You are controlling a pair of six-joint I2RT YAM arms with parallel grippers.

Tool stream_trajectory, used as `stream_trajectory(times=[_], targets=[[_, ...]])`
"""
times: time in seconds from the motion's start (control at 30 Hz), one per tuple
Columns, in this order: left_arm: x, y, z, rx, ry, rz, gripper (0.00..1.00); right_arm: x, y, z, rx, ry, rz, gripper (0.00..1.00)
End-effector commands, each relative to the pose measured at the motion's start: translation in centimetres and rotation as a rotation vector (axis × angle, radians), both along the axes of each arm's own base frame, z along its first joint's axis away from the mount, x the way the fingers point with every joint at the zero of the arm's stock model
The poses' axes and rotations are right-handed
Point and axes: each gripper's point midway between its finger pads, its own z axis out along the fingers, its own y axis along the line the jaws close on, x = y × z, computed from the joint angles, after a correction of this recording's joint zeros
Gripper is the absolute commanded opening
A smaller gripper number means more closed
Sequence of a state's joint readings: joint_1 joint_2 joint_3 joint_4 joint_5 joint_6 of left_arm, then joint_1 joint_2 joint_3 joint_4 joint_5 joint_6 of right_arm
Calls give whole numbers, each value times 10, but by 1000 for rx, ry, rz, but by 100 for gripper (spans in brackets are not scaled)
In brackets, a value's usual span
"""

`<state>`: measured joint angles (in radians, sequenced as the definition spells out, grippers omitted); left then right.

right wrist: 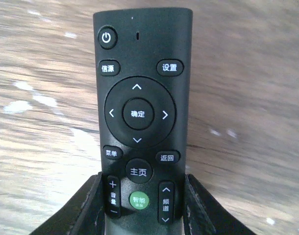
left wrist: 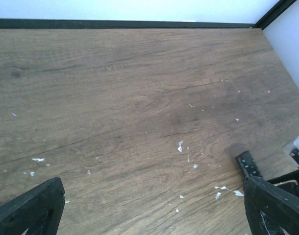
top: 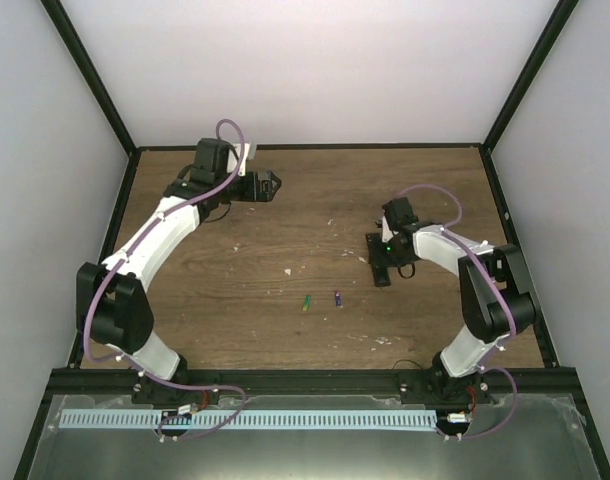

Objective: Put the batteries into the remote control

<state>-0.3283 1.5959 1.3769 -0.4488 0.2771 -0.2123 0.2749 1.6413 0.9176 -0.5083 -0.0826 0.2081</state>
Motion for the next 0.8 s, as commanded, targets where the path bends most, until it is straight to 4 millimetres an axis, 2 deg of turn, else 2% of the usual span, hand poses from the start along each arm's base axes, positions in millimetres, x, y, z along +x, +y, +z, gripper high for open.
stream_trajectory(times=[0.0,0.1,0.17,0.37,0.77], targets=[[-3,-1,11,-135,-6,0,99,30,50,50,114,-193,161,26],[-6,4,18,-189,-23,9,98,37,71,70,184,-257,210,25],[-7,7,17,-184,-33,20,98,41,78,74,192,-263,223,25],[-10,12,12,-177,-34,31,98,40,82,58,149,-218,240,23],[-6,12,26,-183,-76,9,98,36,88,77,199,-268,229,22]])
